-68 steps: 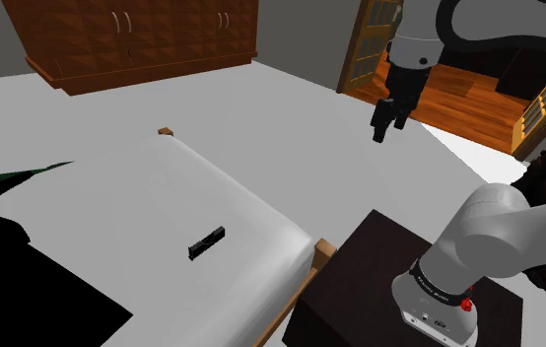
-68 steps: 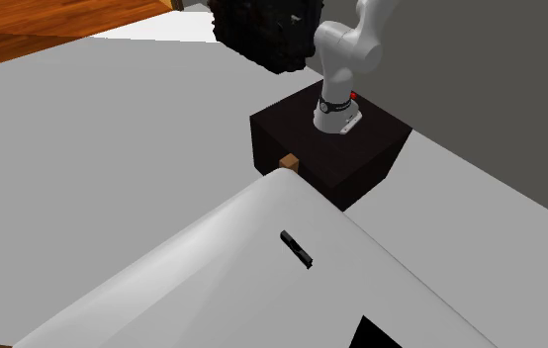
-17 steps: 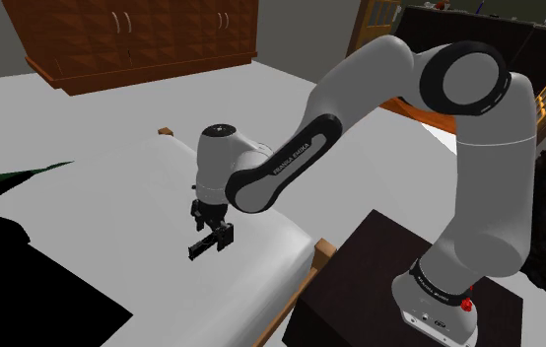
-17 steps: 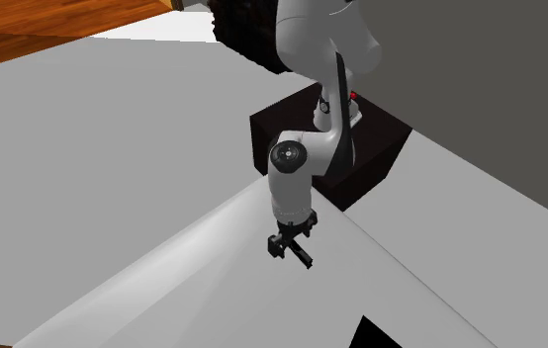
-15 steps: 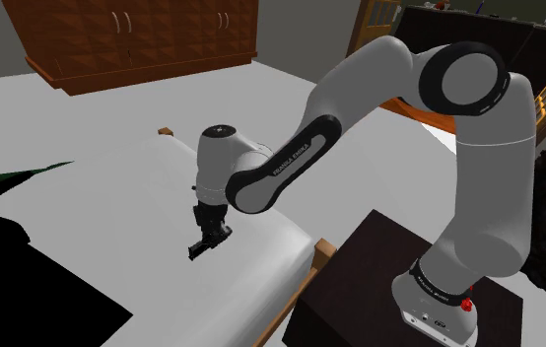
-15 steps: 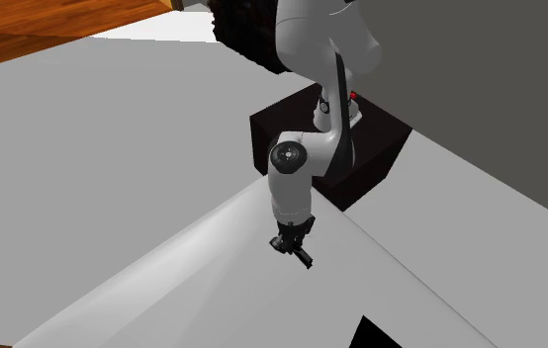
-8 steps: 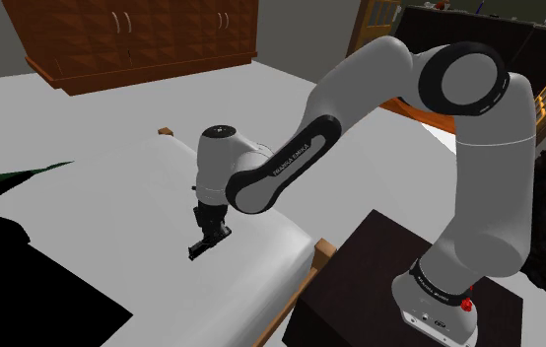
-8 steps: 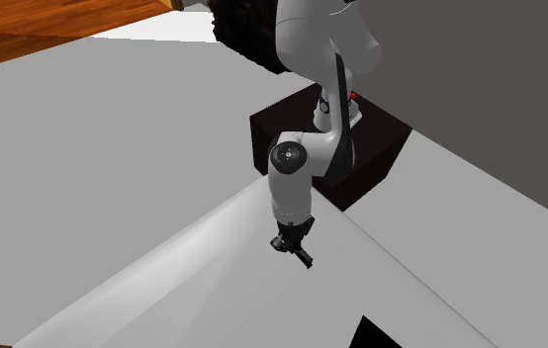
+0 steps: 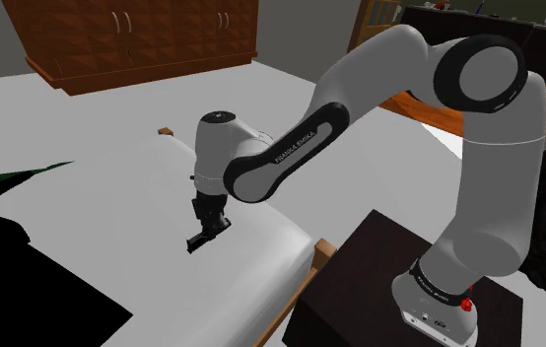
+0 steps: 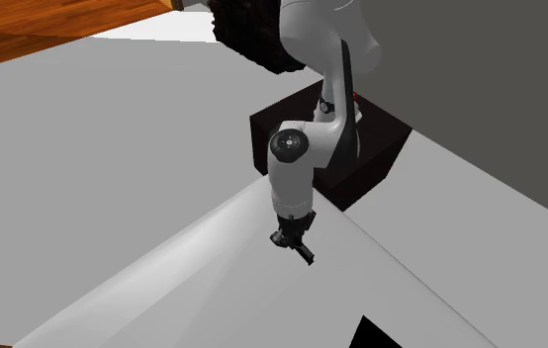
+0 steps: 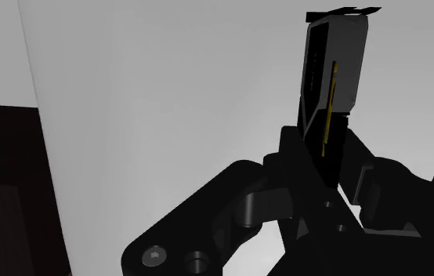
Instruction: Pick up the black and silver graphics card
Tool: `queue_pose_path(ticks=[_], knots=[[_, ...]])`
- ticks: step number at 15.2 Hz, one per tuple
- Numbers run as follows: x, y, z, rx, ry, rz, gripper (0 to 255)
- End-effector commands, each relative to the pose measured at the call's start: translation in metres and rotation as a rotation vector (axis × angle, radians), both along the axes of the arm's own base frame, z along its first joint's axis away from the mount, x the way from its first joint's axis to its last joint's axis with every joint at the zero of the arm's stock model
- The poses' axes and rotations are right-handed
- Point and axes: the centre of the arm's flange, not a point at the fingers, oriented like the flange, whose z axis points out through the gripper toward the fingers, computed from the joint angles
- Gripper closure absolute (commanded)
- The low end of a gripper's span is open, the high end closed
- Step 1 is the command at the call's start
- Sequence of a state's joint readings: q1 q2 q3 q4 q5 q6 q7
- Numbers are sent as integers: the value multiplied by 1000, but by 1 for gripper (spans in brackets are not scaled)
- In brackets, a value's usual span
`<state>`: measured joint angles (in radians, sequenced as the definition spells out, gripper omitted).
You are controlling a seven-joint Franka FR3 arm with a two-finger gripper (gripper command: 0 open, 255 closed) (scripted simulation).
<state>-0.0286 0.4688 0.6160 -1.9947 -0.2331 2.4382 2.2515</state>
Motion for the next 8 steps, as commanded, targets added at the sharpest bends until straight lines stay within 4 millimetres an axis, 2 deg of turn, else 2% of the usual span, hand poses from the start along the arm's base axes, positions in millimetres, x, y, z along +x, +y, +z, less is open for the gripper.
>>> queue_pose_path(ticks=[1,8], knots=[[0,0,10,0,0,0,255],[0,0,47,0,0,0,255]])
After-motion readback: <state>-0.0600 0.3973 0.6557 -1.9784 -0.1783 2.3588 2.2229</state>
